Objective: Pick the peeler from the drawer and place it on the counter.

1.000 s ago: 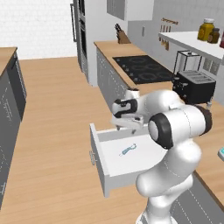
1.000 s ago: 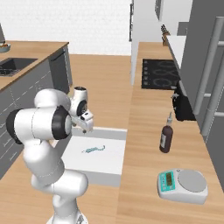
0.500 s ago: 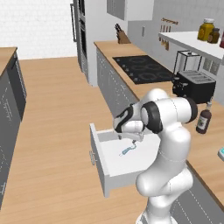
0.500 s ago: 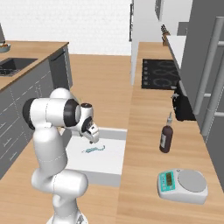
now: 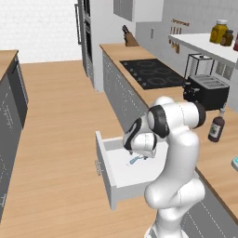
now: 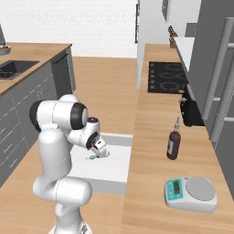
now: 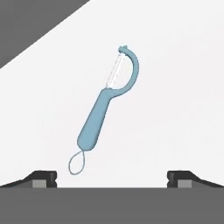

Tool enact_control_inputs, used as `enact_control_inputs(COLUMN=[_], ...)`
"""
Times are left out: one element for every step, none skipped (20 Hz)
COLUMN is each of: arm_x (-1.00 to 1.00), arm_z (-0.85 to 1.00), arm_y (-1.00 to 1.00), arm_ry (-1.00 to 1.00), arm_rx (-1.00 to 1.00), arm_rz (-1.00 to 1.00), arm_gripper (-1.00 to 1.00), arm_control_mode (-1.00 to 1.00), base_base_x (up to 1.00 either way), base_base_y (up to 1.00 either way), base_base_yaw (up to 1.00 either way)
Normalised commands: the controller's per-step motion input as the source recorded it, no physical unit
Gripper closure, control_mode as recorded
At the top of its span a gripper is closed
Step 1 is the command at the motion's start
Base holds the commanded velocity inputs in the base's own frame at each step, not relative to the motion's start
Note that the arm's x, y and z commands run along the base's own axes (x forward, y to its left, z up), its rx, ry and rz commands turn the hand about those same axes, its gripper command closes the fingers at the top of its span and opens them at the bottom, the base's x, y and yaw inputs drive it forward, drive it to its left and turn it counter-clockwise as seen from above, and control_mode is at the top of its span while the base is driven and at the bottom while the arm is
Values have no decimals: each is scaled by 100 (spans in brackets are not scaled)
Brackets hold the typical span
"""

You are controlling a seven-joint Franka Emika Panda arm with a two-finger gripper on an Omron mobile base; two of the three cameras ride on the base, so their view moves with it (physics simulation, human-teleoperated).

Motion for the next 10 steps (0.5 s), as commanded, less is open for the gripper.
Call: enact_control_inputs(arm_x=[46,44,41,36,24,13,7,6,0,9], arm_z=[-12,-17,-22,-26,-27,-26,-27,-28,-32,-30], arm_y=[0,0,0,1,4,1,0,0,7,12], arm_ry=[0,0,0,0,0,0,0,0,0,0], arm_rx=[-6,-7,-7,-7,-8,-7,-7,-7,-7,-8], arm_rz=[-6,-7,-7,-7,-7,-7,-7,-6,-7,-7], arm_gripper=[-100,-100,-100,-100,-100,-100,-100,-100,-100,-100], arm_control_mode=[-100,-100,-100,-100,-100,-100,-100,-100,-100,-100], base_base_x=[0,0,0,0,0,0,0,0,0,0], base_base_y=[0,0,0,0,0,0,0,0,0,0], base_base_yaw=[0,0,0,0,0,0,0,0,0,0])
